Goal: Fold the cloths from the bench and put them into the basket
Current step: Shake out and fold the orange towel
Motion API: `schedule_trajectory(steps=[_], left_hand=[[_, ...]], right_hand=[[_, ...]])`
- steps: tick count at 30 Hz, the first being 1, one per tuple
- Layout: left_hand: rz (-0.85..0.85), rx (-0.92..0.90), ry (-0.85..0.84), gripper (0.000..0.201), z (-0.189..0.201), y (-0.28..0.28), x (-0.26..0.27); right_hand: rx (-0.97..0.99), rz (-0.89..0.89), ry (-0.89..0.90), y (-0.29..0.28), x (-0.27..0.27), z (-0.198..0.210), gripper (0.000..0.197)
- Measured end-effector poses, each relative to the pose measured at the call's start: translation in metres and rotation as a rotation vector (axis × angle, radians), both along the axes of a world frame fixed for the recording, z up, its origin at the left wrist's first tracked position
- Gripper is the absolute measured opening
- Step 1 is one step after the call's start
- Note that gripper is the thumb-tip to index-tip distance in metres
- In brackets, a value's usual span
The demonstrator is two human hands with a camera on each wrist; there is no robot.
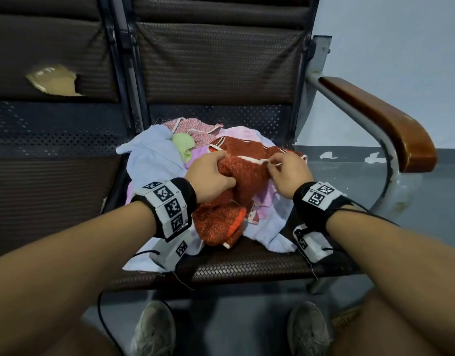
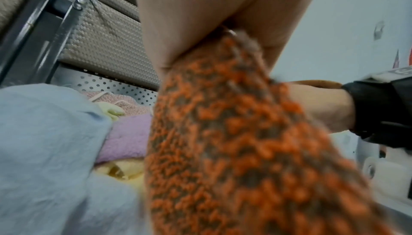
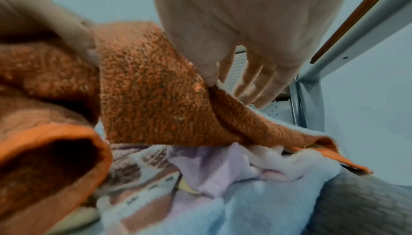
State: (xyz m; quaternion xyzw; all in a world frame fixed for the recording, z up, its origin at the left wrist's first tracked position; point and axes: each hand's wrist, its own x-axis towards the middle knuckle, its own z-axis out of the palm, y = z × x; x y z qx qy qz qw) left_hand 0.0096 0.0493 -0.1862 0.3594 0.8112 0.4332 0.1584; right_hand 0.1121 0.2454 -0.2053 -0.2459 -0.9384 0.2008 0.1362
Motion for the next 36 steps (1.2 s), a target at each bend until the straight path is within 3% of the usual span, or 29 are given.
schedule_trajectory(steps=[2, 4, 6, 9, 10, 12, 14, 16, 18, 20, 22, 25, 27, 28, 31, 36], left_hand=[[0.102, -0.039, 0.071, 0.028, -0.003, -0.002, -0.003], [0.154, -0.049, 0.110, 0.048, -0.004, -0.003, -0.007], [0.082, -0.065, 0.159, 0.065, -0.004, -0.002, -0.006], [0.011, -0.045, 0.228, 0.019, -0.002, 0.003, 0.000], [0.038, -0.034, 0.250, 0.025, -0.001, 0.004, 0.000], [0.152, 0.016, 0.247, 0.036, 0.004, 0.007, -0.003], [0.244, 0.066, 0.216, 0.041, 0.009, 0.011, -0.006], [0.296, 0.048, 0.198, 0.035, 0.012, 0.016, -0.005], [0.342, 0.007, 0.158, 0.034, 0.015, 0.021, 0.002], [0.413, 0.016, 0.025, 0.038, 0.018, 0.025, 0.006], [0.497, 0.139, -0.237, 0.037, 0.028, 0.032, 0.012], [0.449, 0.546, -0.759, 0.037, 0.046, 0.041, 0.021], [0.399, 0.718, -0.940, 0.041, 0.051, 0.043, 0.023], [0.368, 0.705, -0.927, 0.038, 0.053, 0.043, 0.024], [0.280, 0.556, -0.731, 0.027, 0.046, 0.048, 0.025], [0.197, 0.109, -0.284, 0.026, 0.023, 0.046, 0.028]], right_hand=[[-0.030, 0.061, 0.021, -0.005, 0.001, 0.003, 0.017], [-0.050, 0.138, 0.123, -0.013, 0.004, 0.009, 0.014], [-0.065, 0.206, 0.242, -0.021, 0.006, 0.019, 0.015], [-0.028, 0.283, 0.342, -0.031, 0.010, 0.037, 0.013], [-0.006, 0.298, 0.351, -0.031, 0.012, 0.041, 0.015], [-0.011, 0.299, 0.294, -0.024, 0.018, 0.045, 0.030], [-0.013, 0.280, 0.110, -0.010, 0.025, 0.041, 0.033], [0.029, 0.206, -0.127, 0.003, 0.031, 0.033, 0.028], [0.034, 0.096, -0.201, 0.012, 0.035, 0.027, 0.033], [0.044, 0.002, -0.130, 0.016, 0.036, 0.027, 0.038], [0.025, -0.052, -0.013, 0.016, 0.036, 0.029, 0.039], [0.015, -0.071, 0.048, 0.012, 0.035, 0.032, 0.028], [0.024, -0.089, 0.059, 0.011, 0.035, 0.034, 0.014], [0.007, -0.097, 0.086, 0.010, 0.035, 0.036, 0.012], [-0.029, -0.040, 0.215, 0.004, 0.039, 0.045, 0.033], [-0.064, 0.172, 0.302, -0.020, 0.042, 0.058, 0.026]])
